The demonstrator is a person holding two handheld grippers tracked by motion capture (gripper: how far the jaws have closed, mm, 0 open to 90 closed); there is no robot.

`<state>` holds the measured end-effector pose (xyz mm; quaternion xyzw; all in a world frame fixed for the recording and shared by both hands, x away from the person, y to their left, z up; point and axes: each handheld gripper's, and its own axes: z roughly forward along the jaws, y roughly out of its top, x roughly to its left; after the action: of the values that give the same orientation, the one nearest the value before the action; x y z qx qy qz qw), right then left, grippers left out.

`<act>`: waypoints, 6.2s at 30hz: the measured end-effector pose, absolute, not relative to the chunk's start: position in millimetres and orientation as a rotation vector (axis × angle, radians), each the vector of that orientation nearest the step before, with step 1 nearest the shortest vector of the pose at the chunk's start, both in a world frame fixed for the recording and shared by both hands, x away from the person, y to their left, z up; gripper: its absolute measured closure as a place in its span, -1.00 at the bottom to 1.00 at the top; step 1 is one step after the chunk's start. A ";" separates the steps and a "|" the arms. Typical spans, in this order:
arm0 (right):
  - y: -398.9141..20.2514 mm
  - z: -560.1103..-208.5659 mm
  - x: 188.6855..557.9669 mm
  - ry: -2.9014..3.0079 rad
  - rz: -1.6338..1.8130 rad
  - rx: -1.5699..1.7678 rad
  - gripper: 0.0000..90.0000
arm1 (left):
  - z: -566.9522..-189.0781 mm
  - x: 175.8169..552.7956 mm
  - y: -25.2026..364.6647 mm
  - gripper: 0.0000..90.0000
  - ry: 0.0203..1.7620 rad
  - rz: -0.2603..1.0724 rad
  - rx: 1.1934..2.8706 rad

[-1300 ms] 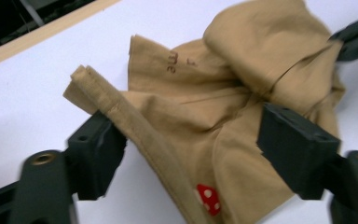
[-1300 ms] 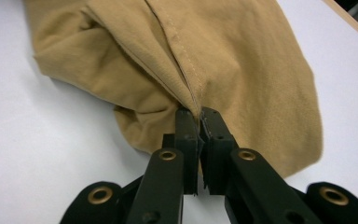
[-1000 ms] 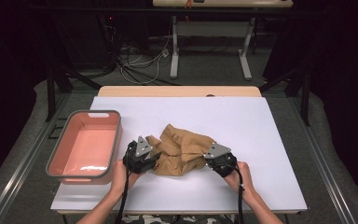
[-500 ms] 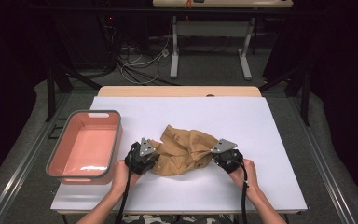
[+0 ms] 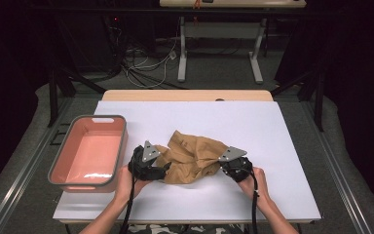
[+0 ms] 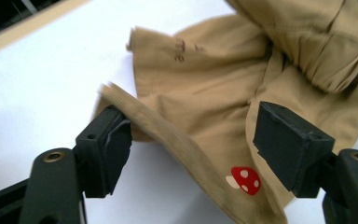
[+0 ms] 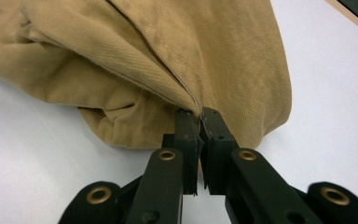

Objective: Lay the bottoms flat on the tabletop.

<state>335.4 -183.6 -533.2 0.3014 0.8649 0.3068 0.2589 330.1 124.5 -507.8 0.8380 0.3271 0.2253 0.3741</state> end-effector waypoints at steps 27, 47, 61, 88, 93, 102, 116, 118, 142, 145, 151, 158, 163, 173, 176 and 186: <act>-173.8 -537.3 337.0 2.388 0.813 0.858 0.81 | -554.4 341.0 105.8 0.24 0.786 0.243 2.258; -175.2 -536.0 350.7 2.314 0.831 0.931 0.37 | -552.3 333.2 94.6 0.40 0.698 0.221 2.255; -157.4 -527.0 326.0 2.401 0.973 0.949 -0.40 | -544.4 348.1 119.6 -0.34 0.836 0.417 2.215; -130.6 -544.3 321.7 2.464 0.902 0.873 0.86 | -563.5 367.6 110.1 0.95 0.805 0.429 2.239; -133.7 -542.0 321.5 2.462 0.889 0.856 0.89 | -562.0 365.6 110.7 0.98 0.790 0.404 2.243; -147.9 -538.5 321.2 2.447 0.867 0.873 0.89 | -555.6 348.3 106.7 0.99 0.702 0.390 2.281; -163.9 -538.2 326.4 2.411 0.814 0.902 0.90 | -554.0 339.4 98.7 0.98 0.624 0.302 2.285; -165.4 -538.0 327.4 2.419 0.798 0.905 0.90 | -553.3 339.3 98.5 0.96 0.614 0.300 2.279; -175.8 -540.8 337.8 2.362 0.775 0.954 0.72 | -557.9 371.2 110.2 -0.41 0.766 0.359 2.239; -175.4 -538.6 335.3 2.358 0.820 0.952 0.30 | -559.3 374.7 108.5 -0.39 0.748 0.351 2.241; -171.2 -530.3 327.2 2.370 0.897 0.970 -0.23 | -565.2 377.2 105.6 -0.11 0.761 0.312 2.228; -161.2 -527.0 322.1 2.345 0.919 0.935 -0.08 | -565.3 375.2 106.7 0.45 0.759 0.318 2.212; -160.7 -528.8 324.5 2.316 0.907 0.931 0.21 | -565.3 373.0 104.1 0.77 0.741 0.321 2.218; -162.5 -534.4 324.8 2.316 0.900 0.920 0.71 | -562.2 365.3 101.5 0.92 0.701 0.381 2.243; -165.1 -532.5 323.2 2.296 0.903 0.928 0.82 | -561.0 361.5 101.3 0.92 0.693 0.383 2.243; -175.6 -527.7 323.2 2.240 0.920 0.950 0.93 | -557.3 352.4 103.5 0.92 0.664 0.396 2.252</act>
<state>323.2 -175.6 -527.7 0.3519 0.8299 0.3407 0.2670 352.4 103.5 -557.3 0.8783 0.2589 0.1544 0.3711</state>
